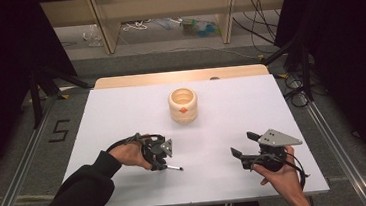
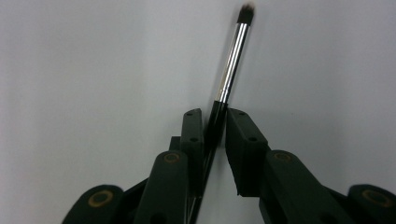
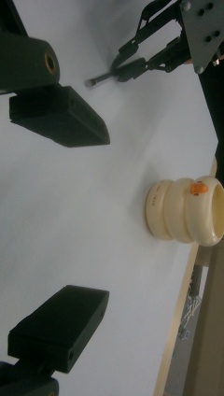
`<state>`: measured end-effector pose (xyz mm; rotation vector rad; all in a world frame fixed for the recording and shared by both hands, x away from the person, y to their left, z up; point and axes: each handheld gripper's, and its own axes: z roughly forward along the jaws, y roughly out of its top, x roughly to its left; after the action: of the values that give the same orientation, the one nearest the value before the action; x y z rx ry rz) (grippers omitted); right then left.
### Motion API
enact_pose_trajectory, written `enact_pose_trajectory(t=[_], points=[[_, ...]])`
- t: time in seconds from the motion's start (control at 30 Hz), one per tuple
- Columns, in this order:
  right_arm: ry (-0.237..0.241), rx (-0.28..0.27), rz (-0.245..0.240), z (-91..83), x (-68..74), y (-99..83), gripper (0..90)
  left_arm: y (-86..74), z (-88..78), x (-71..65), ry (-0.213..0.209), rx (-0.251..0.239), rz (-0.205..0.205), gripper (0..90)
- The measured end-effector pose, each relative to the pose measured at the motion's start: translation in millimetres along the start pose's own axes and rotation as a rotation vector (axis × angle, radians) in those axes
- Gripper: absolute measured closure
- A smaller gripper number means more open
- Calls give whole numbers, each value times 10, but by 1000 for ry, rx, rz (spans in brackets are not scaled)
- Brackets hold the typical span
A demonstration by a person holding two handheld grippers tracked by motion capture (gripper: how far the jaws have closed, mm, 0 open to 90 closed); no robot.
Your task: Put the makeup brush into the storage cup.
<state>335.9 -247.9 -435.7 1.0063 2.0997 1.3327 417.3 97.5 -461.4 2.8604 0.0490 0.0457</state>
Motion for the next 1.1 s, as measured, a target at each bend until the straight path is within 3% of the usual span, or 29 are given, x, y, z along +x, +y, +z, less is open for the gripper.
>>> enact_pose_trajectory(t=[0.07,0.37,0.5,0.6,1.07,1.1], points=[[-4,8,-5,-4,-3,-2,217,5,-7,4,2,14,11,776],[-3,1,-9,-4,-2,-2,217,32,-1,-21,7,35,-5,795],[14,1,11,8,16,-6,217,44,-1,-31,19,41,-4,800],[6,23,0,-2,14,-7,217,50,3,-34,16,44,-4,808],[1,16,-13,9,10,-8,217,47,-3,-4,-1,44,-33,836],[3,36,-10,-3,16,0,217,45,-2,-7,-7,45,-36,836]])
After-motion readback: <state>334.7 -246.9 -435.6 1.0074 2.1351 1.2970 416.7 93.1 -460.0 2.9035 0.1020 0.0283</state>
